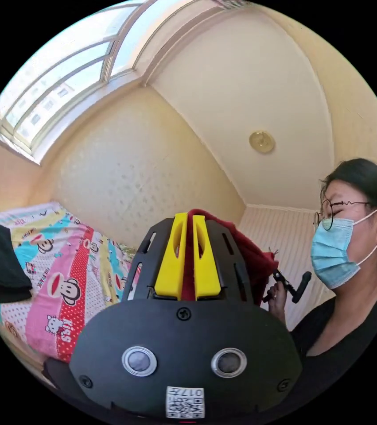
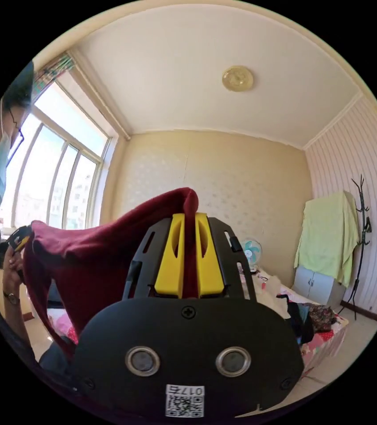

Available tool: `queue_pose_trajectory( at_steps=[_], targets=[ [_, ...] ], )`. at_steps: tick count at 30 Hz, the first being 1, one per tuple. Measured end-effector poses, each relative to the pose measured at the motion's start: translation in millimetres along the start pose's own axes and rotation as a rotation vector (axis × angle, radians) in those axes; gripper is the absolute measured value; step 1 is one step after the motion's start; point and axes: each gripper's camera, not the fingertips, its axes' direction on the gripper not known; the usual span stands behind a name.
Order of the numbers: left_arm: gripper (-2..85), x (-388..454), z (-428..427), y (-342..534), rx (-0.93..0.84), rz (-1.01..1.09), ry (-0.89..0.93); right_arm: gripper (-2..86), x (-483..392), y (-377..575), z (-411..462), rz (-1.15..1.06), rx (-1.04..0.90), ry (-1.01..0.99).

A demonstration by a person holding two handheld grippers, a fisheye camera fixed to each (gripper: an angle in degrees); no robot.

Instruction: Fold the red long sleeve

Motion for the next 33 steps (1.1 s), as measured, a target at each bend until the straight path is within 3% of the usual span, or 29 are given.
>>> queue_pose_trajectory(
  at_steps=[4, 7, 10, 13, 14, 15, 16, 19, 23, 26, 30, 33],
  targets=[
    [0.5, 36, -6, 16, 0.183, 0.137, -0.235, 3.4, 0, 3, 5, 0.155, 0.124, -0.078],
    [1.0, 9, 37, 14, 0.189, 0.172, -0.319, 4.1, -4, -7, 87, 0.154, -0.018, -0.098],
    [2.1, -80, 134, -2, -0.023, 0.076, -0.348, 6.1, -10, -1, 230, 0.111, -0.301, -0.094],
    [4.8, -223, 258, 17, -0.316, -0.047, -0.448, 7.8, -23, 66, 390, 0.01, -0.596, -0.06],
    [5.8, -290, 296, 46, -0.505, -0.206, -0.548, 7.9, -25, 112, 439, 0.037, -0.818, -0.058],
    [6.4, -343, 311, 85, -0.647, -0.359, -0.613, 8.1, -26, 136, 455, 0.054, -0.921, -0.068],
    [6.4, -359, 312, 106, -0.679, -0.39, -0.603, 8.4, -31, 180, 466, 0.073, -1.039, -0.127],
    [6.9, -395, 293, 213, -0.774, -0.367, -0.578, 8.9, -52, 286, 442, 0.068, -1.182, -0.281],
    [11.1, -406, 252, 356, -1.002, -0.279, -0.707, 10.6, -66, 423, 379, 0.009, -1.388, -0.28],
    [12.7, -398, 206, 407, -0.97, -0.272, -0.732, 11.1, -48, 432, 315, 0.075, -1.18, -0.284],
    [13.9, -390, 167, 425, -0.874, -0.204, -0.844, 13.6, -19, 420, 286, 0.225, -1.205, -0.17],
    [12.5, -406, 175, 444, -0.897, -0.172, -0.761, 13.4, -12, 427, 271, 0.196, -1.162, -0.068]
  ],
)
